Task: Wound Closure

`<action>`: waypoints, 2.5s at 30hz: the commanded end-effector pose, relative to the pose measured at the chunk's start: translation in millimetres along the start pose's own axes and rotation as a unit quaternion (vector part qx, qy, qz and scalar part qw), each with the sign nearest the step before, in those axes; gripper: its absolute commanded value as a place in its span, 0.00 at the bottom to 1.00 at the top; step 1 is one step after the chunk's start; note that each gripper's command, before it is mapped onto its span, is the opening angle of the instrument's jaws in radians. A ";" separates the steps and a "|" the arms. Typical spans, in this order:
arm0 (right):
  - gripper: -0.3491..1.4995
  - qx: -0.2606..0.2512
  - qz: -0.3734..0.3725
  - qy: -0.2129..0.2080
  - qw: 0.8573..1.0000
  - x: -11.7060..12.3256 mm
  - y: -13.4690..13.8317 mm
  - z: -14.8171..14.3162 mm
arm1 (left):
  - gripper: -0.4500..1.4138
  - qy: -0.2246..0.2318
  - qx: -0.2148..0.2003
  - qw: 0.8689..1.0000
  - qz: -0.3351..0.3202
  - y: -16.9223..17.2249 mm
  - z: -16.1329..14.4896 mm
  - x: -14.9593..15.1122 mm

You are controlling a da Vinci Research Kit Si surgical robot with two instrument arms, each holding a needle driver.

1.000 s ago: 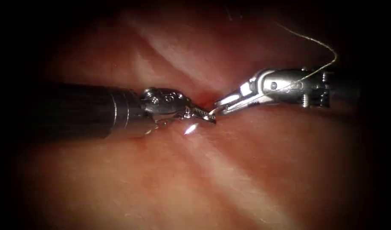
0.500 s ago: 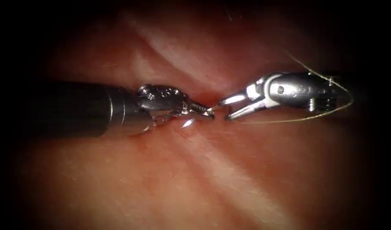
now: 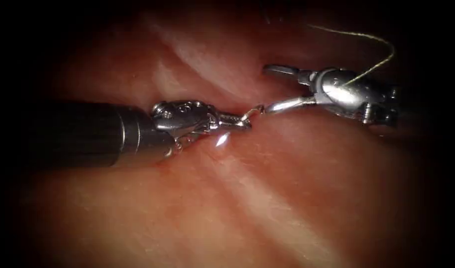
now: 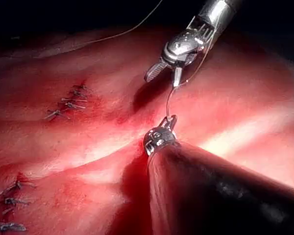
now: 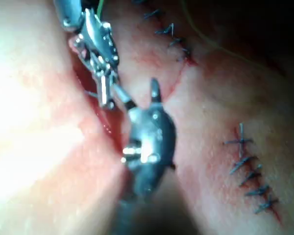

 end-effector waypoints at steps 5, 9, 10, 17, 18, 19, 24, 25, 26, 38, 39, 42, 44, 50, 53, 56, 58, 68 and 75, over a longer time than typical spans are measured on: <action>0.96 -0.061 0.004 -0.019 0.998 -0.6 -1.6 1.4 | 0.31 0.058 0.022 0.998 -0.008 -0.6 0.7 -0.1; 0.94 -0.088 0.004 -0.016 0.996 -0.2 -2.8 1.2 | 0.33 0.097 0.033 0.995 -0.014 -0.9 0.4 0.0; 0.94 -0.095 0.004 -0.016 0.995 0.0 -3.1 1.1 | 0.33 0.102 0.037 0.994 -0.014 -0.9 0.3 0.0; 0.93 -0.112 -0.004 -0.026 0.993 0.7 -3.1 0.0 | 0.33 0.119 0.063 0.991 -0.016 -1.4 -0.3 -0.1; 0.93 -0.114 -0.004 -0.029 0.993 0.7 -2.9 -0.2 | 0.33 0.119 0.065 0.991 -0.017 -1.4 -0.3 0.0; 0.93 -0.118 -0.006 -0.031 0.992 0.7 -2.7 -0.5 | 0.33 0.119 0.065 0.991 -0.016 -1.4 -0.4 0.0; 0.92 -0.123 -0.011 -0.035 0.992 0.4 -2.3 -1.0 | 0.35 0.119 0.062 0.991 -0.016 -1.3 -0.3 0.0; 0.92 -0.124 -0.011 -0.035 0.992 0.4 -2.2 -1.0 | 0.35 0.118 0.061 0.991 -0.016 -1.3 -0.3 -0.1; 0.92 -0.124 -0.011 -0.035 0.992 0.3 -2.0 -1.1 | 0.35 0.119 0.058 0.991 -0.018 -1.3 -0.2 -0.1; 0.91 -0.125 -0.018 -0.038 0.991 -0.2 -0.3 -1.3 | 0.60 -0.104 0.053 0.991 0.062 -0.5 2.4 -2.6; 0.91 -0.125 -0.018 -0.038 0.991 -0.1 -0.3 -1.3 | 0.63 -0.122 0.053 0.988 0.075 -0.5 2.6 -3.0; 0.91 -0.124 -0.017 -0.037 0.991 0.0 -0.1 -1.3 | 0.74 -0.197 0.052 0.971 0.127 -1.0 3.6 -5.2; 0.91 -0.124 -0.017 -0.037 0.991 0.0 -0.1 -1.2 | 0.76 -0.228 0.050 0.963 0.136 -1.3 4.3 -6.4; 0.91 -0.123 -0.017 -0.037 0.992 0.0 -0.1 -1.2 | 0.81 -0.265 0.037 0.947 0.178 -2.2 6.4 -9.1; 0.91 -0.123 -0.017 -0.037 0.992 -0.1 -0.1 -1.1 | 0.81 -0.267 0.027 0.944 0.195 -2.4 7.2 -9.9; 0.91 -0.123 -0.018 -0.037 0.992 -0.1 -0.2 -1.1 | 0.80 -0.269 0.019 0.939 0.215 -2.6 7.8 -10.1; 0.91 -0.122 -0.018 -0.036 0.992 -0.1 -0.2 -1.1 | 0.79 -0.271 0.016 0.937 0.219 -2.9 8.1 -10.0; 0.91 -0.122 -0.018 -0.036 0.992 -0.2 -0.2 -1.0 | 0.29 -0.313 0.012 0.921 0.232 -5.0 8.9 -10.6; 0.90 -0.122 -0.018 -0.036 0.992 -0.2 -0.2 -1.0 | 0.00 -0.318 0.034 0.916 0.244 -5.4 8.2 -10.3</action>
